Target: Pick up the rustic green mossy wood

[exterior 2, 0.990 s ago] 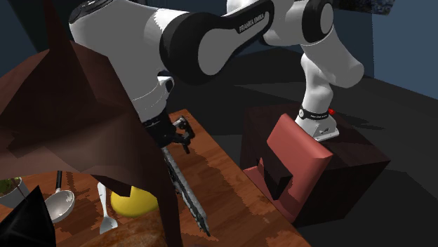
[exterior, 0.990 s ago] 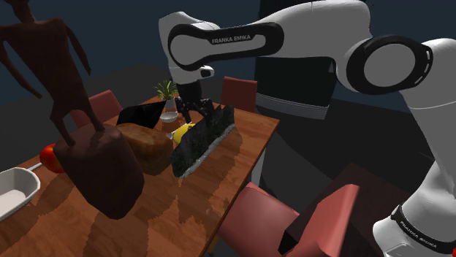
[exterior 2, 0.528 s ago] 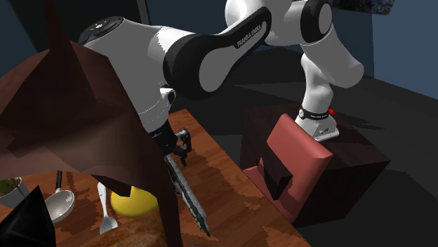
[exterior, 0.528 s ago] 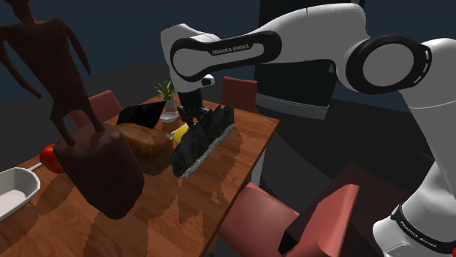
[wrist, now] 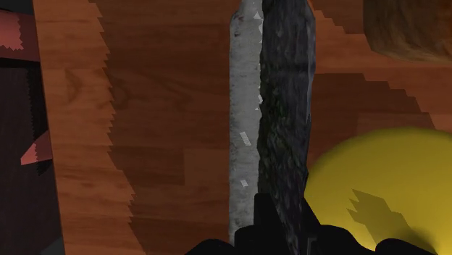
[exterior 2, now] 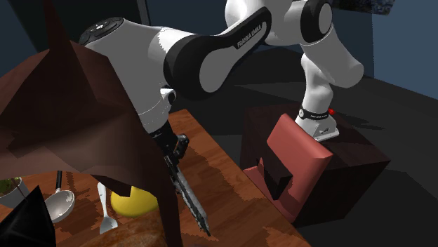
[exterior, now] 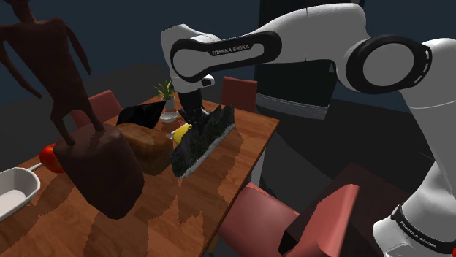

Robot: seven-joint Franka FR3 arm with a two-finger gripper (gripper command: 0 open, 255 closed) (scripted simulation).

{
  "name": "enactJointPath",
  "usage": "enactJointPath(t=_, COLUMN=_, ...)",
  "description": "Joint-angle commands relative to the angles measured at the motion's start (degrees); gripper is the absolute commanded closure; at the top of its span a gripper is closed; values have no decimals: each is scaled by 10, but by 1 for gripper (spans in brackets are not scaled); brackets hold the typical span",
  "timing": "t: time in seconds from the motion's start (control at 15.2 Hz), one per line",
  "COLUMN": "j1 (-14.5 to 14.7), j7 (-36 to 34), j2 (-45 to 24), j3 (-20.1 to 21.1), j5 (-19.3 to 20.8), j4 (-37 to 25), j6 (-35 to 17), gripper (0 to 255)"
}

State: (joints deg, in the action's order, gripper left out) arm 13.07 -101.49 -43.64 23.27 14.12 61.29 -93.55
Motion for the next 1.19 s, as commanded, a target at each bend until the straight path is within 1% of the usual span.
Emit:
enactJointPath(t=0.0, j1=0, j7=1, j2=-2, j3=0, j5=0, j4=-4, j6=2, gripper=255)
enactJointPath(t=0.59, j1=16, j7=7, j2=-8, j3=-1, j5=0, j4=-88, j6=76, gripper=255)
enactJointPath(t=0.99, j1=36, j7=13, j2=-32, j3=-5, j5=5, j4=-180, j6=141, gripper=255)
enactJointPath(t=1.12, j1=36, j7=13, j2=-33, j3=-5, j5=5, j4=-183, j6=143, gripper=255)
